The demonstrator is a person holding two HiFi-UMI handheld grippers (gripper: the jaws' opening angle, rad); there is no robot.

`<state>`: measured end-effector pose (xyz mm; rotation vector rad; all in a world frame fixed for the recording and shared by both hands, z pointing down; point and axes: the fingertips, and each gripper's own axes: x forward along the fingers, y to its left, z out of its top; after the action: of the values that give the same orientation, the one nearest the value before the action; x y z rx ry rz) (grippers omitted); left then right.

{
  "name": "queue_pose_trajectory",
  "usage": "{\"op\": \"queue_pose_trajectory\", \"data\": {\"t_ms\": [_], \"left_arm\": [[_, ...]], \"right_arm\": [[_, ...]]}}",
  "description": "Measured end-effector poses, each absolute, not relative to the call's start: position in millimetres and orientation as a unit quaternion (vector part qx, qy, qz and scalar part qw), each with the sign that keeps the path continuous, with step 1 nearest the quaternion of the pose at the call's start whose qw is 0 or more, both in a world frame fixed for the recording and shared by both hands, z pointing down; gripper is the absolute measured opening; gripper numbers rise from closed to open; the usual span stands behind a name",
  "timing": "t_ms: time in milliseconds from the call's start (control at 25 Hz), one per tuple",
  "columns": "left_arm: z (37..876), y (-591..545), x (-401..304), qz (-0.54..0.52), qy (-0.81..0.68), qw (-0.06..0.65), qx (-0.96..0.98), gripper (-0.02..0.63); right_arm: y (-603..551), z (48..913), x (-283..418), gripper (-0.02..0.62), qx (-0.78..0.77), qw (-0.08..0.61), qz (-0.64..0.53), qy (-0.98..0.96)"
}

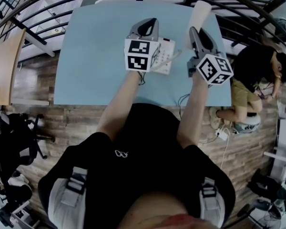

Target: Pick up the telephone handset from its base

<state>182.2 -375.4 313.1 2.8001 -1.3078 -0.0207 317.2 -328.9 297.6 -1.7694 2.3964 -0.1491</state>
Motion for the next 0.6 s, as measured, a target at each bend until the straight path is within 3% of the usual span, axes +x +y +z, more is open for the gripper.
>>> {"op": "queue_pose_trajectory", "data": {"t_ms": [600], "left_arm": [[317.7,-384.1,177.7,-0.006,-0.43,0.031,0.902,-0.002]], "right_arm": [[-336.6,301.1,319.2,0.086,-0.593,0.069,-0.046,0.801]]}}
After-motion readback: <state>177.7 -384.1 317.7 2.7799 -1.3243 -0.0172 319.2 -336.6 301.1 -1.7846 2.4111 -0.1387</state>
